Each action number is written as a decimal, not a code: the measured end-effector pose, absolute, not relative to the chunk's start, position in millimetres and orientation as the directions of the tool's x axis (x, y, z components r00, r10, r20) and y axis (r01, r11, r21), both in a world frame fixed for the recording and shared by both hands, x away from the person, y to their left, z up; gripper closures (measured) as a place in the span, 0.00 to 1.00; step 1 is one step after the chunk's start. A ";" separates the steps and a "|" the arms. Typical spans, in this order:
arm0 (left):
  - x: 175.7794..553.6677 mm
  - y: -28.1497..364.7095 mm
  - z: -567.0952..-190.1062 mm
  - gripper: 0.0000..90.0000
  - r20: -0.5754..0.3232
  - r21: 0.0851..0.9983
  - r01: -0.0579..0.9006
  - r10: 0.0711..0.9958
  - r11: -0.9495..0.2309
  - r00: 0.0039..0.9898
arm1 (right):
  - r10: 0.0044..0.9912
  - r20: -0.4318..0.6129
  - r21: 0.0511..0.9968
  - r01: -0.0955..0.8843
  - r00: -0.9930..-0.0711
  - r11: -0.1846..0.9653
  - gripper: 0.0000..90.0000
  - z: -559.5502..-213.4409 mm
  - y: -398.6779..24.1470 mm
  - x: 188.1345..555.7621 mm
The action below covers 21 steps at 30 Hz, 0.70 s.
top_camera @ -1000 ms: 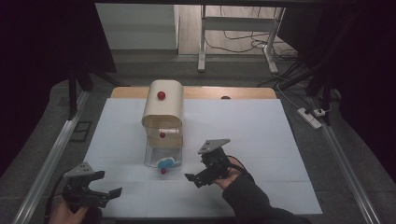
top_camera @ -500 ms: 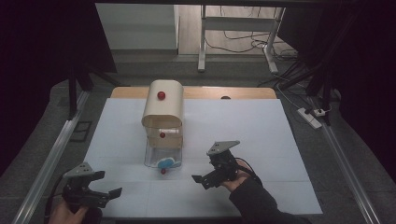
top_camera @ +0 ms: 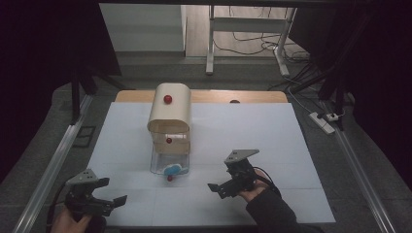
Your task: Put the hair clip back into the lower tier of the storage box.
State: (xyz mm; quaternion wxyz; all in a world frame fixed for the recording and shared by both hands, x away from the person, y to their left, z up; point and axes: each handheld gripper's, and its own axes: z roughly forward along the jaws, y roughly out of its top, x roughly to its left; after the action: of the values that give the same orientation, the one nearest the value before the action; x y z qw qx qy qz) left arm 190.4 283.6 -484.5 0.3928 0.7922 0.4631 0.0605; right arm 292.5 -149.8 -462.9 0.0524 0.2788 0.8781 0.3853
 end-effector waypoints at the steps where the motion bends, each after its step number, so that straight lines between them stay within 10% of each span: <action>1: 190.4 283.6 -484.5 0.00 -0.268 0.678 0.686 0.781 -0.263 0.564 | 0.530 0.119 0.705 0.447 -0.840 0.551 0.00 -463.3 -151.5 291.7; 21: 190.4 282.8 -484.5 0.00 -0.260 0.677 0.684 0.781 -0.272 0.568 | 0.580 0.112 0.707 0.475 -0.807 0.525 0.00 -465.0 -178.3 282.7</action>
State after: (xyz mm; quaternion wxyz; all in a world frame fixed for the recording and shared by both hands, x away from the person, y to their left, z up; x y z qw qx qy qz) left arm 190.4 282.8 -484.5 0.3896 0.7952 0.4604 0.0623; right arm 282.7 -178.3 -465.0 0.0688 0.3029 0.8704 0.3820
